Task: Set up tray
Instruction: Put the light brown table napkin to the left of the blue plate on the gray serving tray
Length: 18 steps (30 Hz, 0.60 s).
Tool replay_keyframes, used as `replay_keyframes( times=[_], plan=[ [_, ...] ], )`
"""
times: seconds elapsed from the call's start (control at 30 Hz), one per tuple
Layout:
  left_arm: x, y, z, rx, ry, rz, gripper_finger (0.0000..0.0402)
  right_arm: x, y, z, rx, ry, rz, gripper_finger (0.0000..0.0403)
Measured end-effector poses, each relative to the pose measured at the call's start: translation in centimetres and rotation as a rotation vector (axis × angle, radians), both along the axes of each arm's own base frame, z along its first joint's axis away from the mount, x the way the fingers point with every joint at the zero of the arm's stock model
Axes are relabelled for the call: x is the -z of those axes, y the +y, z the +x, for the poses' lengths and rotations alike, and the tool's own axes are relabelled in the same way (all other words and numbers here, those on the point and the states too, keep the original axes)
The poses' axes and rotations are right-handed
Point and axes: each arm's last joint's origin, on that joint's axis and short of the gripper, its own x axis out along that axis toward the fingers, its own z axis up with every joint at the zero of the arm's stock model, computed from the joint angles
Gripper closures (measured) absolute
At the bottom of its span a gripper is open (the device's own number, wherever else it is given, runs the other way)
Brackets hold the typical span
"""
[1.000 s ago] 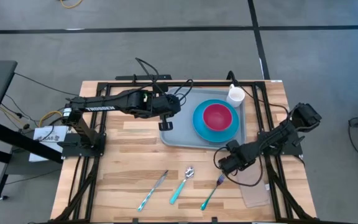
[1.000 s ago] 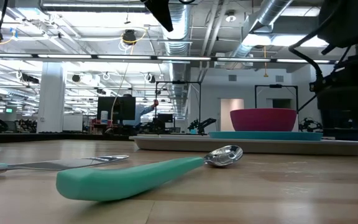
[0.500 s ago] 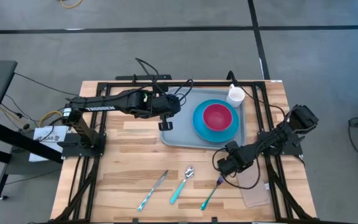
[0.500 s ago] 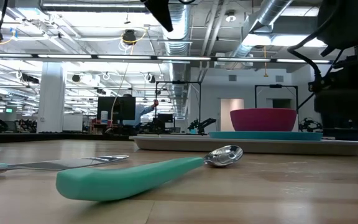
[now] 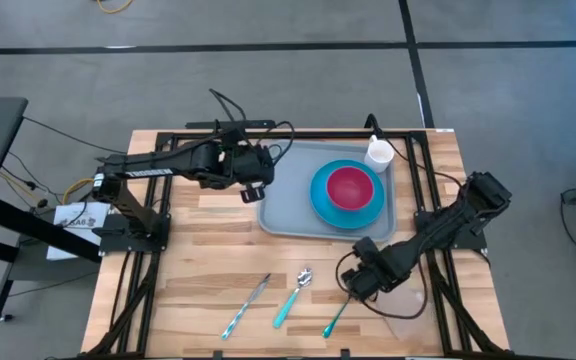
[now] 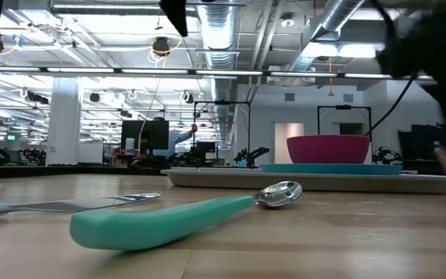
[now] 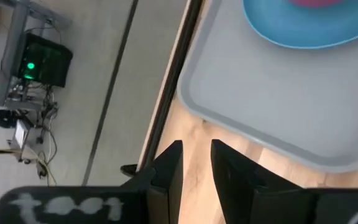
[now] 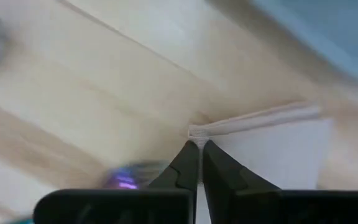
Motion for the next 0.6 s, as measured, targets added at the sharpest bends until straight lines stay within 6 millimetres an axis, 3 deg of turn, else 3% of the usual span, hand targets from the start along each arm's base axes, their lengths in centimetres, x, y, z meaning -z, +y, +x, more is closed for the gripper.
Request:
replay_keyframes(
  times=[0.17,0.4,0.6],
  plan=[
    [-1.0,-0.7,-1.0,-0.011,-0.058,-0.009,0.0329,-2.1,-0.9,2.2,-0.042,-0.162,-0.163,0.0399],
    [-1.5,-2.3,-1.7,0.019,-0.089,-0.025,0.0329,-4.1,-5.1,5.6,-0.115,-0.227,-0.344,0.0401],
    [-1.4,-3.6,-2.1,0.028,-0.081,-0.046,0.0329,-6.3,-8.6,8.9,-0.23,-0.308,-0.392,0.0401]
  ],
)
